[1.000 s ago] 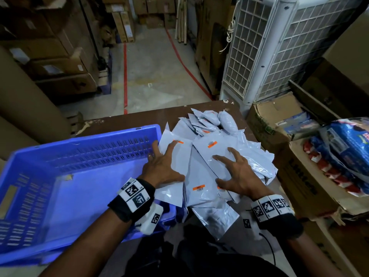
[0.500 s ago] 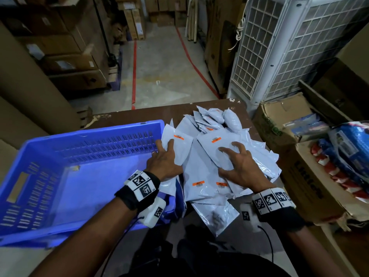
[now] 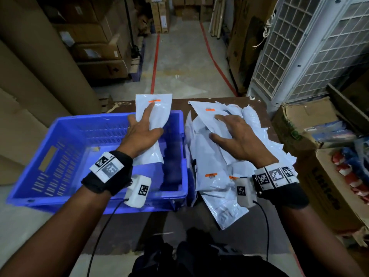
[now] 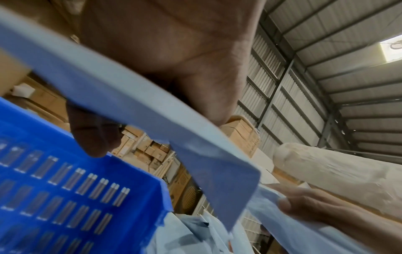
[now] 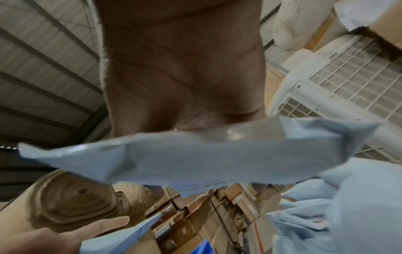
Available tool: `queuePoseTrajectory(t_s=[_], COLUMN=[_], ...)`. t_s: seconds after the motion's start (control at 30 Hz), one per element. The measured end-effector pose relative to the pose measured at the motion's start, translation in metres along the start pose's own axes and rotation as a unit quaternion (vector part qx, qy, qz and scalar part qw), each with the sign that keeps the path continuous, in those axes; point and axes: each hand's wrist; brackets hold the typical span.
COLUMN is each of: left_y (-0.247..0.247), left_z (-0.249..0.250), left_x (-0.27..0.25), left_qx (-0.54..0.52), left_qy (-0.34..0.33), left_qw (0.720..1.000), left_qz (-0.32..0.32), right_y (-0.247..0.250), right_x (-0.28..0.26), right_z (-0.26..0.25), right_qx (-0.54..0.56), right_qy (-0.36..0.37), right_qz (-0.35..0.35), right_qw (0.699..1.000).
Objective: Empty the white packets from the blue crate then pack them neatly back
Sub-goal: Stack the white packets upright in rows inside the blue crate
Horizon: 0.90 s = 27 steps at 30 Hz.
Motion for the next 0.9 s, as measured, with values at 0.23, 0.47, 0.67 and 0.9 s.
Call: queuePoseTrajectory(t_s=[0.23, 0.47, 0.67, 0.9], left_y=[0.05, 0.098, 0.117, 0.109], left_z=[-0.066, -0.148, -0.19, -0.224], left_x=[-0.007, 0.006, 0.033, 0.062], left_qx=[0.019, 0.079, 0.171, 0.252], left_qy=[0.044, 0.105, 0.118, 0.125], left_qw=[0.999, 0.988, 0.968, 0.94], left_qz=[0.008, -0.076, -0.14, -0.196], right_y=[-0.034, -0.101, -0.178, -0.238], right_x=[0.015, 0.025, 0.057, 0.091], right_z=[-0.081, -0.171, -0.216, -0.248], right_qx=[0.012, -0.06, -0.174, -0.231], right_qy=[0.044, 0.047, 0.008, -0.03], right_qz=[-0.059, -0.185, -0.289, -0.338], right_qw=[0.997, 0.98, 0.941, 0.912])
Point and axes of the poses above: each hand's wrist, its own x-axis towards the middle knuckle, its own y-axis out of the back of the hand, z = x × y, and after that the axes turned 2 degrees about z, right-handed
